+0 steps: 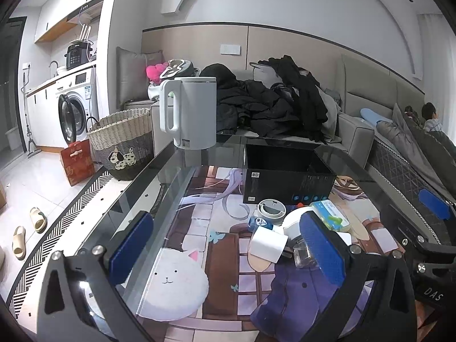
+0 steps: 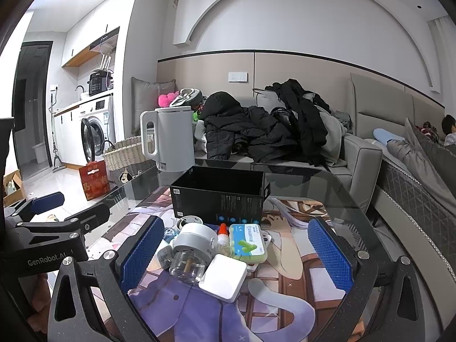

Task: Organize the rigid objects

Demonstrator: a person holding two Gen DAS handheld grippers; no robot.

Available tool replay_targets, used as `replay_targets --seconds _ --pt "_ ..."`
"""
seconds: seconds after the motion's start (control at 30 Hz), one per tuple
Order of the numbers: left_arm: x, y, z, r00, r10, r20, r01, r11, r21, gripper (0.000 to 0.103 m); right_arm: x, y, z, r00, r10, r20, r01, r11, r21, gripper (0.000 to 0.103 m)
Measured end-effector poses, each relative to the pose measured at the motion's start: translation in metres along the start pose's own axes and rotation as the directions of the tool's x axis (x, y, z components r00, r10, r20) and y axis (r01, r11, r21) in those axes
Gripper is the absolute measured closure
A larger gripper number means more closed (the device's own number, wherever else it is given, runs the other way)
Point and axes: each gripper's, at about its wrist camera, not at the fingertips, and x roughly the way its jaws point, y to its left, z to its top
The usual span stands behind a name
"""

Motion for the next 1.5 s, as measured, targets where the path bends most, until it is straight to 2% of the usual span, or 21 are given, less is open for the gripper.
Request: replay_targets --seconds 0.23,0.9,1.5 --pt "0.002 0.000 0.000 1.000 0.003 0.001 -0.003 1.000 -0.003 0.000 -0.002 -0.003 0.001 1.000 -0.006 0.003 0.006 1.000 0.001 0.000" --pt "-0.015 -0.004 0.002 0.993 -0.009 0.117 0.006 1.000 0.022 0.000 -0.002 -0.005 0.001 1.000 -0.019 0.018 0.018 1.000 0.008 0.000" --pt "-0.016 -0.004 0.002 0.993 -0.014 0.115 0.012 1.000 0.022 0.000 -0.003 -0.006 0.002 1.000 -0.018 0.017 0.018 1.000 0.005 0.000"
